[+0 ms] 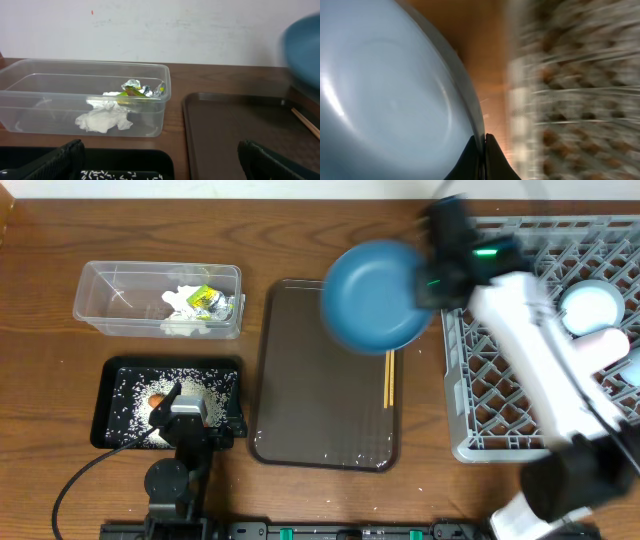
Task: Sort waste into correct bins and load items into the dishwasher rack
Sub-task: 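Lift the blue plate and carry it right over the rack, then lower the blue plate into the rack and release it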
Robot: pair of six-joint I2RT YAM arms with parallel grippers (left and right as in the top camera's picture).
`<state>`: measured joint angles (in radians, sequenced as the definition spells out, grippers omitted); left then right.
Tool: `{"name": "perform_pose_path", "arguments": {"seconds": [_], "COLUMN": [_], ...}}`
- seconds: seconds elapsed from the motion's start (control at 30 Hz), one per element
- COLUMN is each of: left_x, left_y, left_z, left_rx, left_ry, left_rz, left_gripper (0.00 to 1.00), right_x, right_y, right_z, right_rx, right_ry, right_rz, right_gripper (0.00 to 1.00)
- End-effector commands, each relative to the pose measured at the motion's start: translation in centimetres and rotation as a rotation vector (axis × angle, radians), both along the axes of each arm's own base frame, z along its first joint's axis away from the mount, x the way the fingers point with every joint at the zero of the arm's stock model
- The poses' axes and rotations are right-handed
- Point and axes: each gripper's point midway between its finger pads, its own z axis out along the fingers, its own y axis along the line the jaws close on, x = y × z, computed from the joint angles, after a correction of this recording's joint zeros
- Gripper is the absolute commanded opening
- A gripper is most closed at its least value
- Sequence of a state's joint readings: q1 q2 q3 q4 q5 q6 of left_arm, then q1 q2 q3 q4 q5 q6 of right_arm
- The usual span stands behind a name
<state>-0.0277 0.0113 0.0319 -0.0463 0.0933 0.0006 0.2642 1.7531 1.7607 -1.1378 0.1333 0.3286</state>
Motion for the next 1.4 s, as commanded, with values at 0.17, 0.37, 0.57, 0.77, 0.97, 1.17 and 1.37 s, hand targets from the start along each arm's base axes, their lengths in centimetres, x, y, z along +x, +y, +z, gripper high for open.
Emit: {"name": "perform_pose_path", "arguments": {"seconds": [0.17,0.37,0.57,0.77,0.97,1.17,1.37], "left_x": [0.0,0.0,0.0,0.0,0.0,0.0,0.0], "left_y": [0.2,0.2,0.2,0.2,0.2,0.2,0.2], "left_z": [-1.6,-1.6,-1.6,-1.6,-1.6,-1.6,-1.6], "left_rx": [0.008,0.008,0.008,0.008,0.008,0.008,0.008], "left_ry": [0.037,0.037,0.037,0.037,0.037,0.037,0.037], "left_rz": [0.009,0.009,0.009,0.009,0.009,0.009,0.009], "left_gripper": [0.99,0.99,0.99,0.99,0.99,0.99,0.99], "right_x": [0.3,2.0,1.7,2.5,4.9,7.7,9.4], "right_y": [-15.8,-23.5,-27.6,-28.3,-28.8,-27.8,-26.9], "right_z": [8.3,12.1,15.7,13.9,10.3,10.3,7.0], "right_rx": [-0.197,-0.418,-0.742,-0.801,-0.927,-1.13,-1.135], "right_ry": [-0.256,-0.396,-0.403,-0.343,-0.281,-0.296,-0.267], "right_rz": [-0.309,-0.373,-0.416,-0.39,-0.326,-0.277,-0.212], "right_gripper": [0.01,0.01,0.01,0.01,0.01,0.01,0.01]}}
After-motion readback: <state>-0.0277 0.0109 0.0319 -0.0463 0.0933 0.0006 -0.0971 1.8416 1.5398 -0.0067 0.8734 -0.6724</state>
